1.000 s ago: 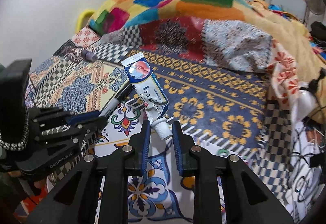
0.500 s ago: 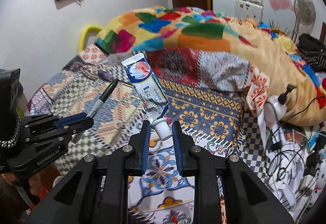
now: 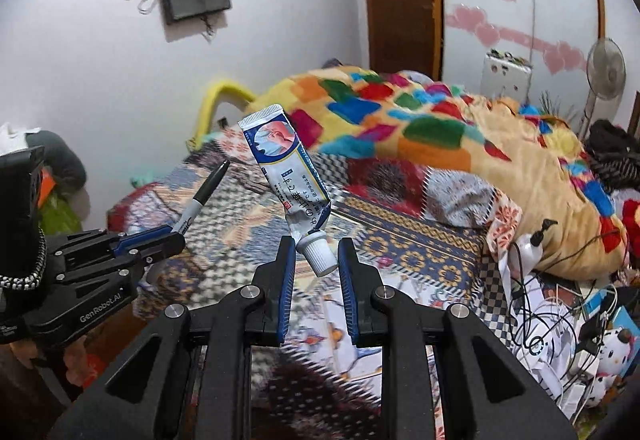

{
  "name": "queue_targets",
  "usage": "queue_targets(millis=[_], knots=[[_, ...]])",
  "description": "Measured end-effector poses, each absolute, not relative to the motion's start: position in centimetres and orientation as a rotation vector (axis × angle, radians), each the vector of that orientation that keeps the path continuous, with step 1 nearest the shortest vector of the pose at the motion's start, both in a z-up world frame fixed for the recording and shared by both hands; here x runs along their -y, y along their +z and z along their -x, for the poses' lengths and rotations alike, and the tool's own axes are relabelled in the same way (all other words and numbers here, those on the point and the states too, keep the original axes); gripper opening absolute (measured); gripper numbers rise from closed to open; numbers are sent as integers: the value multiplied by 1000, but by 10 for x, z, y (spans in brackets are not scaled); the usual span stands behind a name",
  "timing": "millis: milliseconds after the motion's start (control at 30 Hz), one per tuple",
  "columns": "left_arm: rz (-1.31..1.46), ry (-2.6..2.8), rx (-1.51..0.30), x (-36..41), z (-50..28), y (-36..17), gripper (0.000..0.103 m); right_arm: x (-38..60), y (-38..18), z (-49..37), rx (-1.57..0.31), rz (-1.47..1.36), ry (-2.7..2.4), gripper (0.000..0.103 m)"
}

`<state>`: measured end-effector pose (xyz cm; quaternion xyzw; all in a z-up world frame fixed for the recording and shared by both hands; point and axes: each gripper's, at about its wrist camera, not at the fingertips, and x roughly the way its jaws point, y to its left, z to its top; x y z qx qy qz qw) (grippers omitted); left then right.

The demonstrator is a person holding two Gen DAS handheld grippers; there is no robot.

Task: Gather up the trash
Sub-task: 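Carry the marker and toothpaste tube with both tools over the white bin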

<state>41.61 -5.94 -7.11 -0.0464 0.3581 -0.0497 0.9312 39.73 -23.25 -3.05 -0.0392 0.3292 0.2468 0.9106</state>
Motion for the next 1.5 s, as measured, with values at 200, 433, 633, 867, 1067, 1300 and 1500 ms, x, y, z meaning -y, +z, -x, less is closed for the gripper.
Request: queue_targets(millis=[200, 433, 633, 867, 1067, 1300, 1500], knots=[[113, -37, -693, 26, -362, -50, 9, 204, -14, -359, -645, 105, 570, 20], [140, 51, -668, -22, -301, -39, 9, 164, -13, -321, -640, 132, 652, 20], [177, 132, -655, -65, -249, -40, 9, 128, -19, -289, -648, 163, 724, 20], [219, 216, -666, -110, -196, -52, 9, 81, -29, -256, -665, 217, 802, 20], [283, 275, -688, -145, -158, -73, 9, 41, -48, -233, -700, 257, 868, 20], [326, 325, -761, -169, -138, -110, 9, 2, -80, -209, -783, 315, 924, 20], [370, 350, -840, -189, -126, -153, 9, -22, -115, -199, -868, 378, 942, 20]])
